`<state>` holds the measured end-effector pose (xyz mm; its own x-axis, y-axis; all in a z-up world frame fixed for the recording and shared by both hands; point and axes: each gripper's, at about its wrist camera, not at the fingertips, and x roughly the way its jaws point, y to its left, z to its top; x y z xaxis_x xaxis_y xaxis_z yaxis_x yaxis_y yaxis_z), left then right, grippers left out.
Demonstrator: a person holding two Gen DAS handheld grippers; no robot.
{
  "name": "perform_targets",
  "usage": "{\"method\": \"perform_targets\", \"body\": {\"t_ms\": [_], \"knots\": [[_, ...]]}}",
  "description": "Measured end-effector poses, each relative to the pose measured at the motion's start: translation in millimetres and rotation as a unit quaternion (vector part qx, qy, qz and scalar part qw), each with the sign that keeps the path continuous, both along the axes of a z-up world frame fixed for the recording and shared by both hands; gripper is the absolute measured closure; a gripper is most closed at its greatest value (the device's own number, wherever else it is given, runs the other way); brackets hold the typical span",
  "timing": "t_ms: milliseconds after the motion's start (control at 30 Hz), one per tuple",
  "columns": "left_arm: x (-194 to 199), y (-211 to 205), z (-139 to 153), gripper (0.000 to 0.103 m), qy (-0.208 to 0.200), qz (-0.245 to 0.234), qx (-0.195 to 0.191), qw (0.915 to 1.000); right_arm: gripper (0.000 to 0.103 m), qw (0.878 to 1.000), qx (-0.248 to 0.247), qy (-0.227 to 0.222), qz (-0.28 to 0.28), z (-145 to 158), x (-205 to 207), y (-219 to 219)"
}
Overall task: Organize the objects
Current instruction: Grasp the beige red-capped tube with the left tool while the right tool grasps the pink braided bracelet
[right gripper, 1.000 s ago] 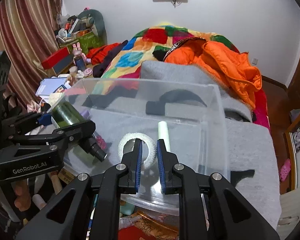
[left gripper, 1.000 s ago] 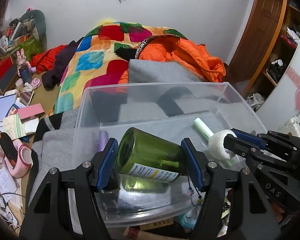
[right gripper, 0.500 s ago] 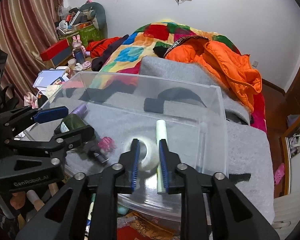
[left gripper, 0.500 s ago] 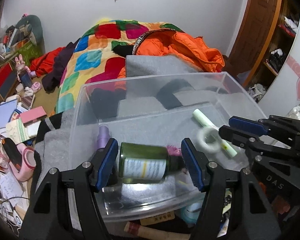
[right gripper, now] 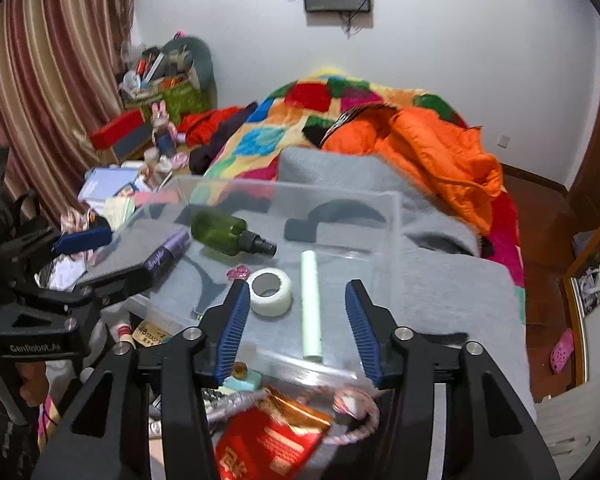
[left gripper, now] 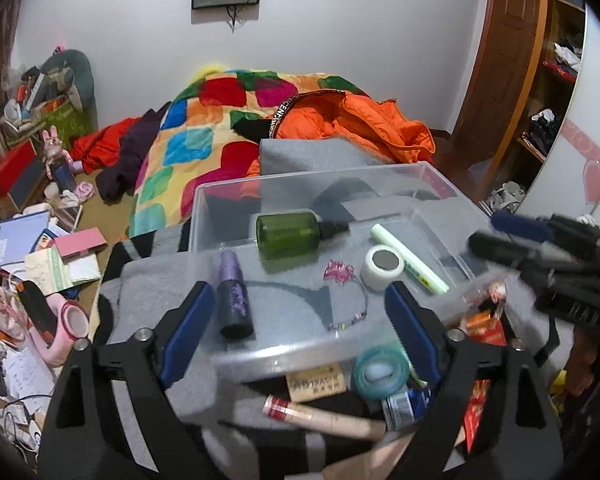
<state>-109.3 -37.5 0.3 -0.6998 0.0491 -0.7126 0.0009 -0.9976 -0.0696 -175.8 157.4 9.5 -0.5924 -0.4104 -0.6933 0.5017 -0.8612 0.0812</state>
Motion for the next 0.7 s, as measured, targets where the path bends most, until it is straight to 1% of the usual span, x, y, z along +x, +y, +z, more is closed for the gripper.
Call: {"method": "perform_targets", "body": {"t_ms": [33,133,167,267,367,500,633,700], "knots": [[4.2,0.1,-0.1,0.008,0.001,-0.001,-0.001,1.0,0.053,1.0,-0.005,0.005,-0.009,3.0,2.9,7.9],[16.0,-0.3,-4.9,0.006,-0.008,-0.006,-0.001,0.9999,0.049,0.999,-0.013,0.009,-0.032,6.8,7.8,25.8],[20.2,0.4,-6.1,0.006,-0.005,-0.005,-0.009,0.9999,0.047,0.999,-0.014,0.01,-0.039,6.8,8.9,31.0],[28.6,2.6,-12.5,0.004,-0.013,-0.01,-0.024,0.9996,0.047,0.998,-0.012,0.007,-0.062,3.4,12.7,46.1],[36.6,2.0,-19.1,0.004,-0.022,-0.014,-0.019,0.9995,0.047,0.997,-0.007,0.0,-0.08,-4.3,15.1,57.0],[42.6,-1.3,-30.9,0.004,-0.037,-0.018,-0.008,0.9991,0.047,0.996,-0.005,-0.026,-0.089,-22.8,18.8,65.4],[44.2,-3.2,-48.0,0.004,-0.063,-0.026,0.007,0.9976,0.047,0.994,-0.011,-0.063,-0.085,-44.8,18.9,68.0],[44.7,-2.8,-55.1,0.004,-0.073,-0.031,0.014,0.9967,0.05,0.994,-0.012,-0.071,-0.087,-52.1,17.4,67.4]]}}
